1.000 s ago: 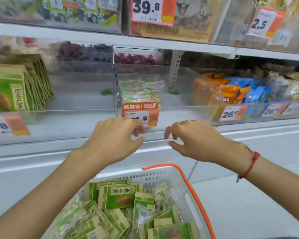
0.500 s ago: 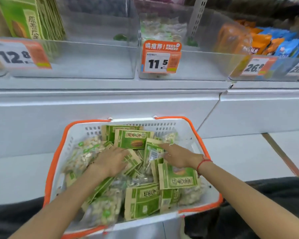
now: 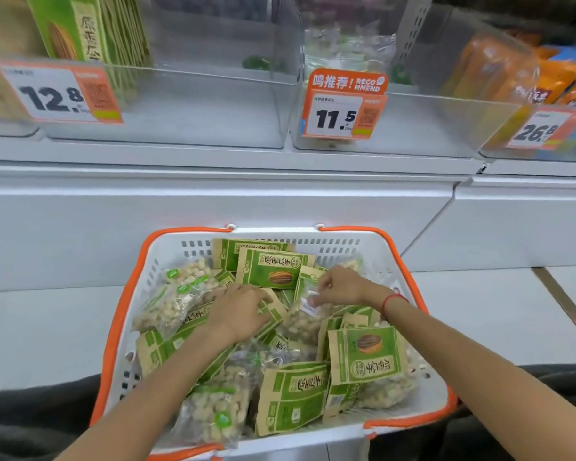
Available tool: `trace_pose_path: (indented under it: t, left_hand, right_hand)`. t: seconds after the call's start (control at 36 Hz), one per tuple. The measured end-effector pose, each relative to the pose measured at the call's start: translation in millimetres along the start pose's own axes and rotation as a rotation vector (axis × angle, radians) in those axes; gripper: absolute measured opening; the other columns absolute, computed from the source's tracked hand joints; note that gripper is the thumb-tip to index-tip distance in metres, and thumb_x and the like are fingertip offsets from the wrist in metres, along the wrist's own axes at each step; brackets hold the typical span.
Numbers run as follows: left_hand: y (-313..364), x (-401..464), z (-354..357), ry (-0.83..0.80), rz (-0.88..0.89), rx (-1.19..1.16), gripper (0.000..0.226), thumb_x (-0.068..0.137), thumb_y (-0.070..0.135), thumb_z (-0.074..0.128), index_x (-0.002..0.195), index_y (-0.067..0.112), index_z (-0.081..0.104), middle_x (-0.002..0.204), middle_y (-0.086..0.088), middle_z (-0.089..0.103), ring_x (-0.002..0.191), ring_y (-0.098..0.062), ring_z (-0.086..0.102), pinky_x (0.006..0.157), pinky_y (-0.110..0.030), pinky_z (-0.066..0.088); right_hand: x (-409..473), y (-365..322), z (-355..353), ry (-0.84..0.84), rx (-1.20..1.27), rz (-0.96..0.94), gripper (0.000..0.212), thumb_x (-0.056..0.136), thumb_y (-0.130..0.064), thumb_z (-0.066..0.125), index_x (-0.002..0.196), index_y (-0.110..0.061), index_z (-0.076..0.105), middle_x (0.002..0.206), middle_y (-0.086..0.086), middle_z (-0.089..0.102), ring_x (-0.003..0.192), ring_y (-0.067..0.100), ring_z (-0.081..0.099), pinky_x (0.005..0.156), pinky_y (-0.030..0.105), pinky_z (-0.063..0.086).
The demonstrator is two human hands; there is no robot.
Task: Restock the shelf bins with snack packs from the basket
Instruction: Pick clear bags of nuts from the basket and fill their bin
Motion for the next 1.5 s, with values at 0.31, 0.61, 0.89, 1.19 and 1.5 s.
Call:
trace_pose_path:
  t: [0.31, 0.61, 0.89, 1.19, 1.5]
  left_hand:
    - [33.1, -6.7, -28.9, 0.377, 0.221, -0.050, 0.091, 0.079, 0.028, 0.072, 0.147, 0.045, 0.013, 0.148, 0.019, 0.015, 0.138, -0.005, 0.014, 0.112, -0.023, 0.004]
    - [4.0, 1.8, -42.6, 0.236, -0.076, -0.901, 0.053, 0.086, 0.052, 0.049, 0.133, 0.029, 0.047, 0.125, 0.011, 0.056, 0.103, -0.015, 0.061, 0.088, -0.034, 0.051]
    - [16.9, 3.4, -29.7, -0.101, 0.002, -1.497, 0.066, 0.085, 0.052, 0.047, 0.145, 0.033, 0.027, 0.148, 0.009, 0.027, 0.116, -0.014, 0.052, 0.111, -0.043, 0.035]
    - [19.8, 2.4, -32.1, -0.116, -0.027, -1.406, 0.070, 0.085, 0.035, 0.062, 0.143, 0.021, 0.025, 0.138, 0.006, 0.045, 0.121, -0.013, 0.050, 0.112, -0.042, 0.034]
    - [14.1, 2.0, -40.7, -0.007, -0.086, -1.427, 0.021, 0.092, 0.013, 0.054, 0.102, 0.031, 0.047, 0.095, 0.005, 0.063, 0.087, -0.005, 0.061, 0.085, -0.026, 0.048]
  right_hand:
    - [-27.6, -6.0, -35.1, 0.274, 0.765, 0.189, 0.045, 0.074, -0.047, 0.076, 0.057, -0.008, 0.063, 0.061, 0.006, 0.068, 0.066, 0.020, 0.054, 0.065, 0.028, 0.042]
    - [-27.2, 0.2, -74.3, 0.449, 0.579, 0.157, 0.025, 0.092, -0.030, 0.059, 0.103, -0.009, 0.068, 0.081, 0.005, 0.072, 0.069, 0.015, 0.066, 0.062, 0.022, 0.047]
    - [15.4, 44.9, -29.6, 0.190, -0.670, 0.143, 0.052, 0.091, -0.009, 0.050, 0.141, -0.015, 0.037, 0.139, 0.011, 0.044, 0.128, 0.028, 0.040, 0.102, 0.039, 0.037]
    - [-4.9, 45.6, -69.1, 0.159, -0.595, 0.065, 0.026, 0.090, -0.036, 0.059, 0.108, -0.018, 0.054, 0.120, 0.007, 0.057, 0.108, 0.024, 0.054, 0.081, 0.030, 0.041]
    - [-76.0, 10.8, -112.3, -0.076, 0.519, 0.047, 0.020, 0.092, -0.032, 0.060, 0.075, -0.025, 0.068, 0.071, -0.007, 0.055, 0.069, 0.009, 0.056, 0.079, 0.025, 0.051]
Point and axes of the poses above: each hand's wrist, its own x-axis towards the middle knuckle, its own z-axis out of the palm, y = z × x, the point moved 5 cm from there along x, towards the middle knuckle
